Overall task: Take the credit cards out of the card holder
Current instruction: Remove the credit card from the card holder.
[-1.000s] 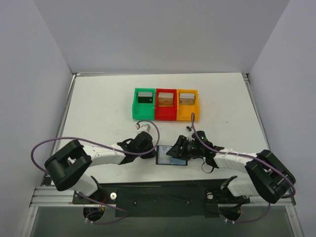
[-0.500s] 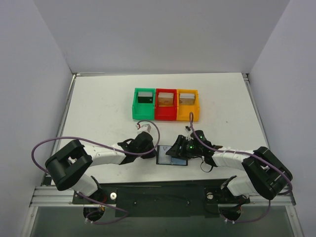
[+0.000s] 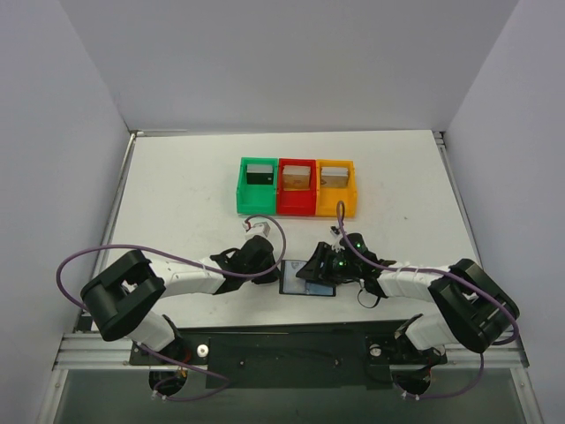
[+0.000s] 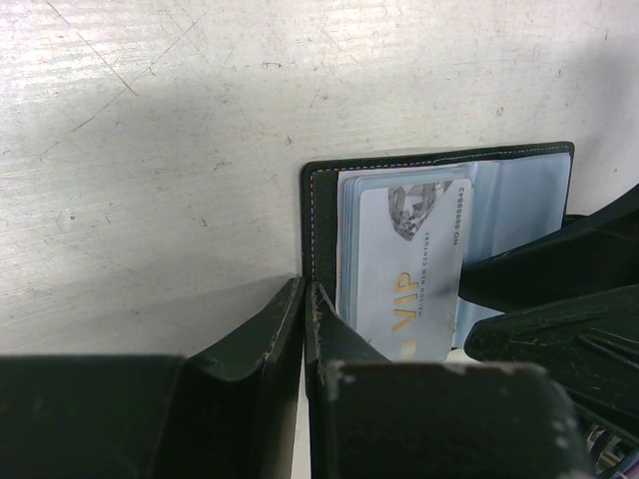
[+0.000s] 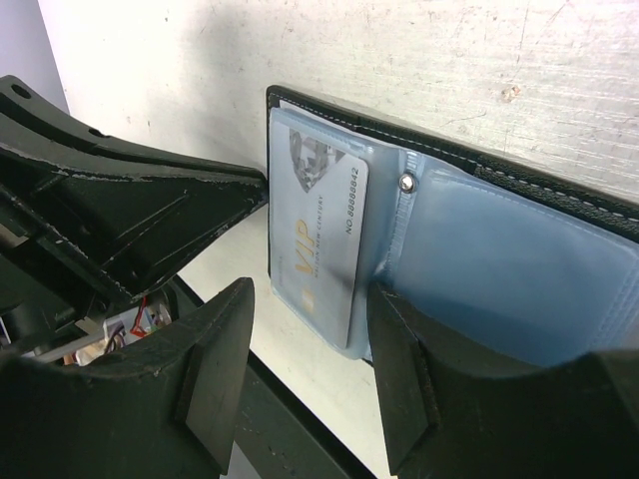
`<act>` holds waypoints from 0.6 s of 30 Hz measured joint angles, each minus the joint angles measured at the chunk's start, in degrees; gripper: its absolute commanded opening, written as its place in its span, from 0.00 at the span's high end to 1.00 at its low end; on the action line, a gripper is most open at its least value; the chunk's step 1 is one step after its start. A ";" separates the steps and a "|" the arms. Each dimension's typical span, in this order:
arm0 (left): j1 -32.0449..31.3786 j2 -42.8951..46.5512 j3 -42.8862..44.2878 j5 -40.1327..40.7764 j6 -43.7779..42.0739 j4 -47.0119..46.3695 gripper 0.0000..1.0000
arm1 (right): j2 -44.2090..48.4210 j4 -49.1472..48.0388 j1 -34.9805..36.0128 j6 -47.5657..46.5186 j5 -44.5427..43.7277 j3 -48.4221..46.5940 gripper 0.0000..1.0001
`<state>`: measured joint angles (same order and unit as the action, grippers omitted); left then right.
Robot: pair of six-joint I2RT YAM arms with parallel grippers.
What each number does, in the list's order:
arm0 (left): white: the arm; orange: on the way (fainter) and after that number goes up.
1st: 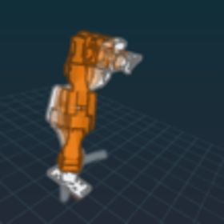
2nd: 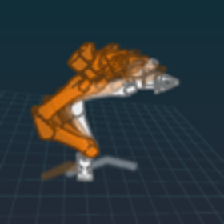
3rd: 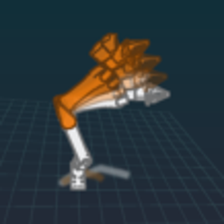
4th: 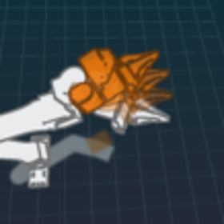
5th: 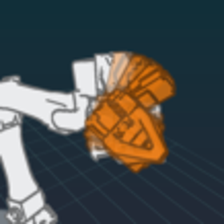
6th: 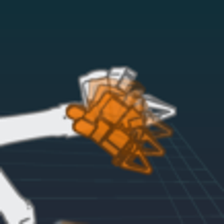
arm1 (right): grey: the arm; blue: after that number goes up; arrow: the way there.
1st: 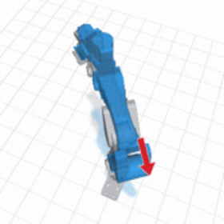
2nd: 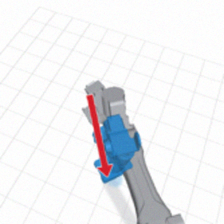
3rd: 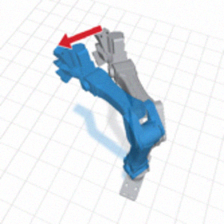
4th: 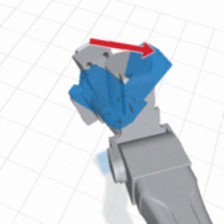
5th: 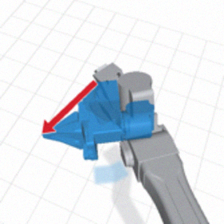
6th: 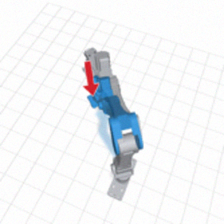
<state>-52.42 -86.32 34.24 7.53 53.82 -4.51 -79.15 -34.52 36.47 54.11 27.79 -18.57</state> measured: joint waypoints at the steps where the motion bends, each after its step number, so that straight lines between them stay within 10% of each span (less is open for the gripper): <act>1: 0.00 0.00 0.00 0.00 0.00 0.00 0.84 | 0.02 0.00 0.00 0.00 0.00 0.00 0.55; 18: -0.04 0.00 0.00 0.02 0.04 -0.02 0.84 | 0.74 0.02 0.44 -0.13 -0.15 -0.79 0.56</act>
<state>-52.47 -86.32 34.24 7.55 53.87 -4.54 -78.41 -34.50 36.91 53.98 27.64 -19.35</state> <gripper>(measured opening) 0.157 0.445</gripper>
